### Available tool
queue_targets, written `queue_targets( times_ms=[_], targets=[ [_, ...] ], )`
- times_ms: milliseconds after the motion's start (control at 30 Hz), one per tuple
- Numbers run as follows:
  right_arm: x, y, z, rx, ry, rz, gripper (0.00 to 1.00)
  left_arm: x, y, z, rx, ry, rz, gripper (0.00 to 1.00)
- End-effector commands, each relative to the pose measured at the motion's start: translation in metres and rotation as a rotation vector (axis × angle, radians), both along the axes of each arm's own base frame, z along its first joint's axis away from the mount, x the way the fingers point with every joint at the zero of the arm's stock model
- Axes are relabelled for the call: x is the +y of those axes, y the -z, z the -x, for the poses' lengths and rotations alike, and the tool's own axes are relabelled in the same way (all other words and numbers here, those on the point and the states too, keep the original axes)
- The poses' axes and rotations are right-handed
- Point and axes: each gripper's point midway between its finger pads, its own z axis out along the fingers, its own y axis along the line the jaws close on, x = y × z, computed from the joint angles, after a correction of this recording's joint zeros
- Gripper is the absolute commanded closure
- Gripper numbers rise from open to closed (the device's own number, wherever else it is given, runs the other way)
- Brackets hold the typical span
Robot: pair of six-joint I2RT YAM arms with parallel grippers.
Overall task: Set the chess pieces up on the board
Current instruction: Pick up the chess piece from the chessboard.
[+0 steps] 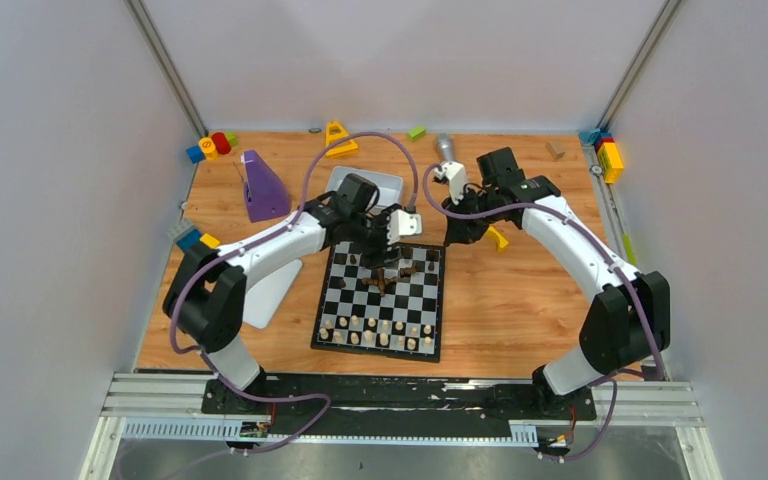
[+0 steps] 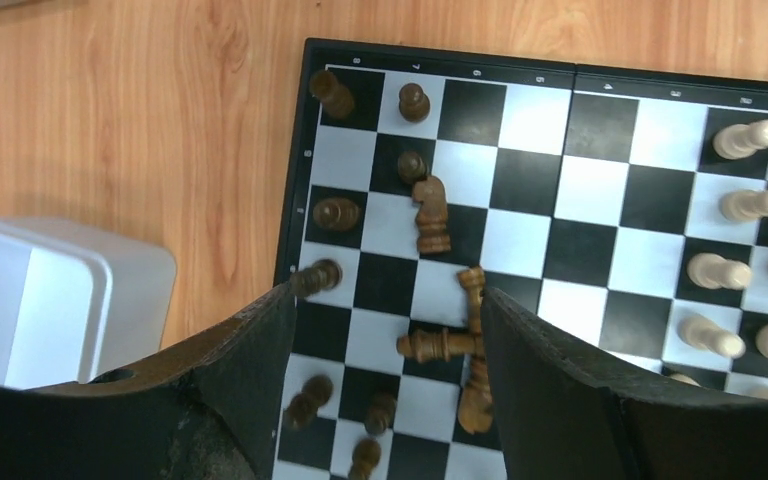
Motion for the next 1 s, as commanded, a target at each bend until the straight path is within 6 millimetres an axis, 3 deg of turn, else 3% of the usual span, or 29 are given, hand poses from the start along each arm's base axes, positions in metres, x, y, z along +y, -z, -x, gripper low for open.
queue_targets(
  times_ms=[0,333,967],
  targets=[
    [-0.008,-0.016,0.002,-0.033,0.032,-0.062,1.00,-0.018,0.012,-0.011,-0.033,0.034,-0.064,0.25],
    [-0.026,-0.017,0.006,-0.035,0.077,-0.084,1.00,-0.040,0.039,0.001,0.015,0.057,-0.143,0.29],
    [-0.025,-0.012,0.007,-0.009,0.074,-0.103,1.00,-0.041,0.058,0.007,0.046,0.092,-0.194,0.43]
  ],
)
